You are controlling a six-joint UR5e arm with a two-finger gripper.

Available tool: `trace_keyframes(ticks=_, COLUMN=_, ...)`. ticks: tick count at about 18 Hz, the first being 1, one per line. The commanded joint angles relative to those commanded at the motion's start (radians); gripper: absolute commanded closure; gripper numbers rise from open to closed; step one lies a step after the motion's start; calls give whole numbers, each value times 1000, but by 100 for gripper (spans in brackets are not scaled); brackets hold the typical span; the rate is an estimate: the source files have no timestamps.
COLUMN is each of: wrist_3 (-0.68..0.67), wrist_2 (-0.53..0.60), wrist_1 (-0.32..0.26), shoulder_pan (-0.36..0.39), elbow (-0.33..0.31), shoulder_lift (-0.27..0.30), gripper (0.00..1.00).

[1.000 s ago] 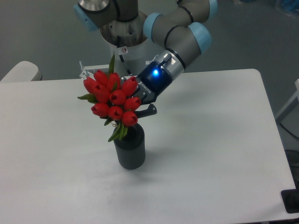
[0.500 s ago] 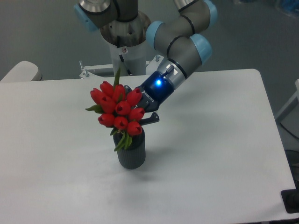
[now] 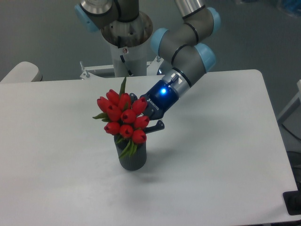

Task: Insert the flowers into the vase
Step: 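Lower the tulip stems down into the grey vase, then open the gripper to release the bouquet in the vase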

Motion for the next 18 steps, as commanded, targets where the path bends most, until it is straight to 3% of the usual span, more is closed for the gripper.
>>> trace_keyframes(ticks=2, wrist_3=-5, wrist_2=0, wrist_1=-2, shoulder_pan=2, elbow=3, shoulder_lift=-2, gripper=45)
trace_keyframes(ticks=5, wrist_3=-8, wrist_2=0, wrist_1=-2, shoulder_pan=18, elbow=3, shoulder_lift=-2, gripper=3)
trace_keyframes(ticks=18, wrist_3=12, wrist_2=6, wrist_1=0, shoulder_pan=83, elbow=12, shoulder_lift=14, gripper=0)
